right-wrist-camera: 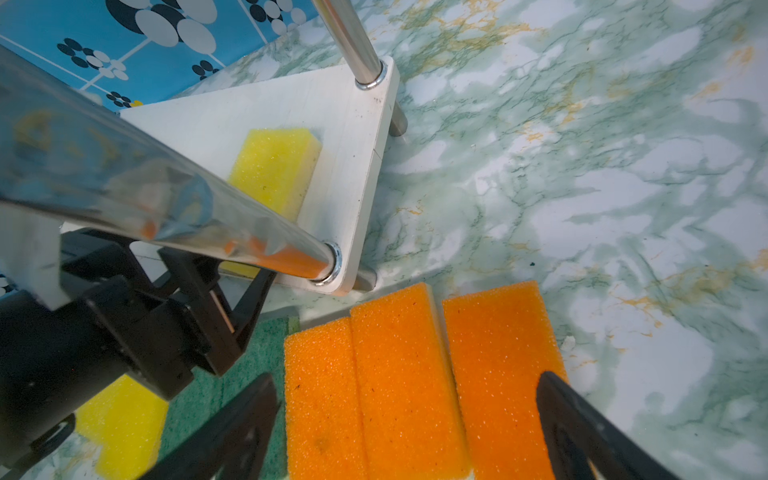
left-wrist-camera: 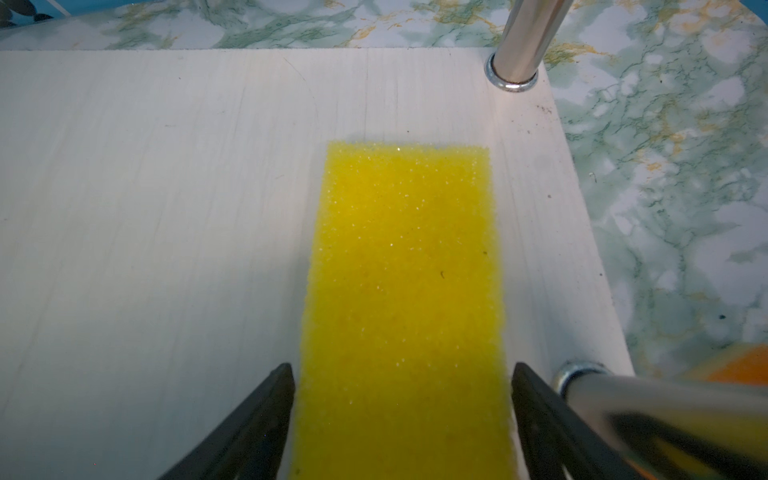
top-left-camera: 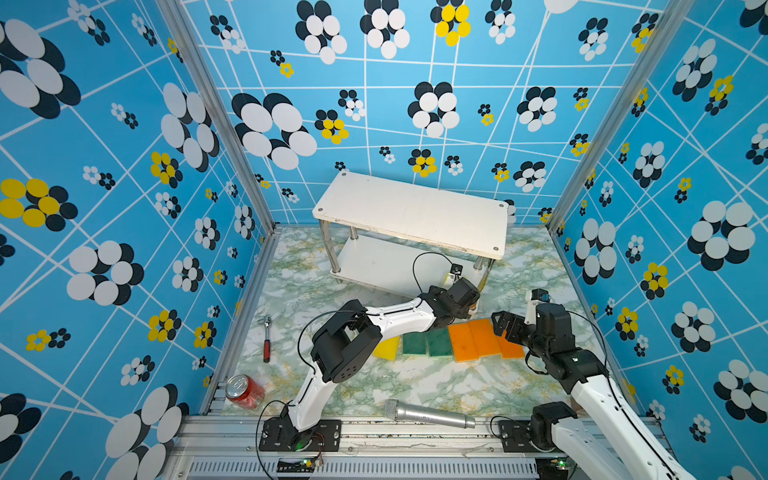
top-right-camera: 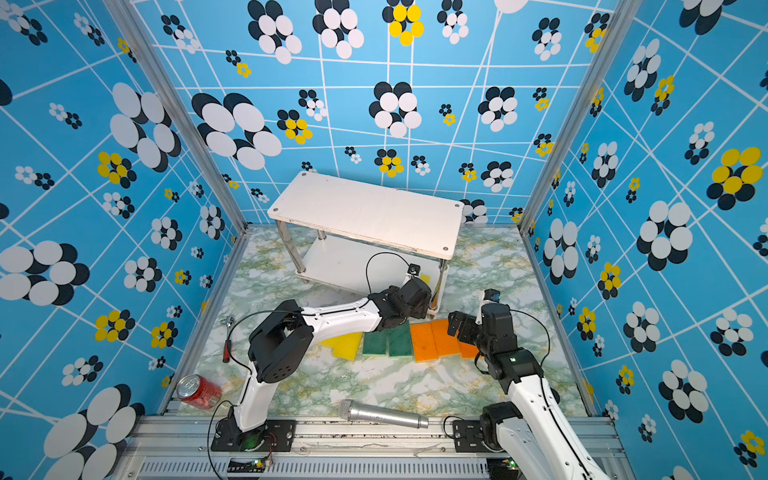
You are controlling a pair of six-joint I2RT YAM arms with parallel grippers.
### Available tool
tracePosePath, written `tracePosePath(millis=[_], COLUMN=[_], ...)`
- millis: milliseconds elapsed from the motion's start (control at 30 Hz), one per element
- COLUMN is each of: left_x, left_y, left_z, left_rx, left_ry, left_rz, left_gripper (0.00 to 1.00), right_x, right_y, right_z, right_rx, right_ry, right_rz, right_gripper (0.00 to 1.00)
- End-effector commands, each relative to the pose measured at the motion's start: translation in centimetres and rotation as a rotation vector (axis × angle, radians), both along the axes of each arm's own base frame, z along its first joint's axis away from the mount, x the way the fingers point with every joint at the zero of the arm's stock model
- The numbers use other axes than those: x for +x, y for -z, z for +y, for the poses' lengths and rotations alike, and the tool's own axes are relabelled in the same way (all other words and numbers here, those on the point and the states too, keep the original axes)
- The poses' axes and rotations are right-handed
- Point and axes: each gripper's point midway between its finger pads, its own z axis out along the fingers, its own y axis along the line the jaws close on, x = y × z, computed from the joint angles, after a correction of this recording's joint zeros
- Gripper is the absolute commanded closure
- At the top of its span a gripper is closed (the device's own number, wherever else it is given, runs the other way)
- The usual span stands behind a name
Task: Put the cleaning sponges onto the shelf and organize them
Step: 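Lower the yellow sponge onto the lower shelf tier with the left gripper, then open the left gripper and release the yellow sponge on the shelf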
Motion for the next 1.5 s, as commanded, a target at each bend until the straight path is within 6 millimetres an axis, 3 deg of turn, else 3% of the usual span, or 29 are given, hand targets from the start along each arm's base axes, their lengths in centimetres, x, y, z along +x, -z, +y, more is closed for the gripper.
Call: tracePosePath(millis=[0,233,767,1300,1467], left_x=[-0.1,-0.2,-0.9,-3.9,-5.4], left_y=[-0.9,-1.8,-4.0,-7.8,-8.6], left_z=[-0.1,0.3,-0.1,-0.3,0.8], left_rx=[0.0,-0.005,-0.059,-0.108,-0.107], left_ry=[0.002,0.0,0.051,0.172,0.219], left_rz=[-0.034,-0.052,-0.086,-0.126,-0.118], left_gripper=[0.17,0.1,0.11,0.09,0.08], right_x=[-0.2,-0.2,-0.3,-0.2,-0.2], right_y=[0.8,0.8,0.8,0.9,0.8], right_z=[-0.2,-0.1,-0.1,-0.1,-0.1], right_rx=[0.0,0.001,0.002,0.002,0.002], right_ry=[0.005,0.003,0.003,0.001,0.001], right_rz=[0.02,0.022,0.024,0.03,0.03], right_gripper=[0.01,0.01,0.01,0.01,0.01])
